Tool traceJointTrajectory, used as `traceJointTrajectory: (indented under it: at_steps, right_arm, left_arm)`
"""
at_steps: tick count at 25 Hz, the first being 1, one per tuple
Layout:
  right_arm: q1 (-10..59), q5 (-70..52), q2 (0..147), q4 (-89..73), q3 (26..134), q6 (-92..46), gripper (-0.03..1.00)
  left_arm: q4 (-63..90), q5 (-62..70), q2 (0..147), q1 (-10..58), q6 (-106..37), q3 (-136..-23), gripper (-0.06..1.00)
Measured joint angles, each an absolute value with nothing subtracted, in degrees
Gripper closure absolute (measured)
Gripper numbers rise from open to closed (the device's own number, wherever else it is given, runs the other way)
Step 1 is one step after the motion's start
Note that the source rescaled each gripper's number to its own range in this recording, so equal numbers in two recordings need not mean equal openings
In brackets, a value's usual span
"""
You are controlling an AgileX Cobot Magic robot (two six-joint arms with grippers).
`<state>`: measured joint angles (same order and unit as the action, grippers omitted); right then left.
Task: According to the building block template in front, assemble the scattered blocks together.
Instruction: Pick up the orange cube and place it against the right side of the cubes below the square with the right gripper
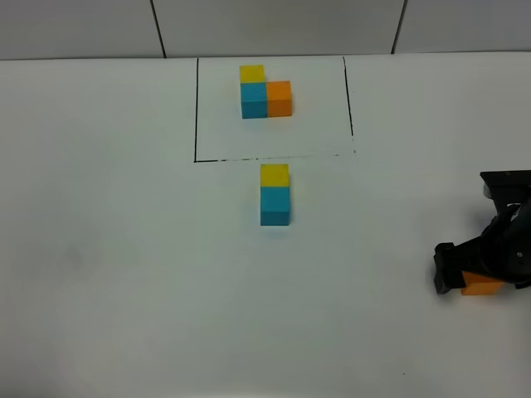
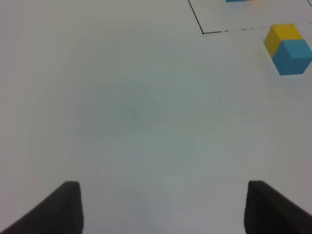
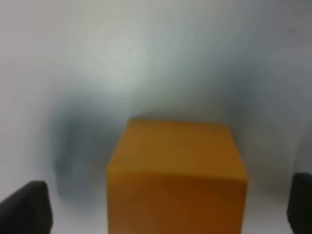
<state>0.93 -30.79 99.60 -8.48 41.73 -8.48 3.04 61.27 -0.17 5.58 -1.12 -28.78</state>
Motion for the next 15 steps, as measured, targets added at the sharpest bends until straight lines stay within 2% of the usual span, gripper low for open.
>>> traceJointTrajectory:
  at_steps: [4,7,9,11,13,15]
  right_arm:
    - [0.9,-30.4,100.9,-8.9,41.8,-8.8,0.09]
    - [0.9,-30.1,100.9,-8.6,41.8,-8.8,0.23]
    - [0.9,-29.4,100.9,-8.3,41.8,-8.8,0.39]
    - [0.9,-28.9,101.0,-8.3,41.8,-8.8,0.61]
    - [0.9,-28.6,101.2,-8.4,41.8,-9.2,0.94]
    - [1.3,-28.8,101.2,-7.9,42.0,-11.1,0.94]
  left_arm:
    - [3.0,61.3,-0.2,5.6,-1.1,-28.8,0.46]
    - [3.0,61.3,-0.2,5.6,-1.1,-28.8,0.46]
    - [3.0,61.3,-0.2,5.6,-1.1,-28.8,0.46]
    - [3.0,61.3,-0.2,5.6,-1.1,-28.8,0.46]
    - [3.0,61.3,-0.2,5.6,-1.1,-28.8,0.46]
    - [3.0,61.3,-0.2,5.6,-1.1,-28.8,0.46]
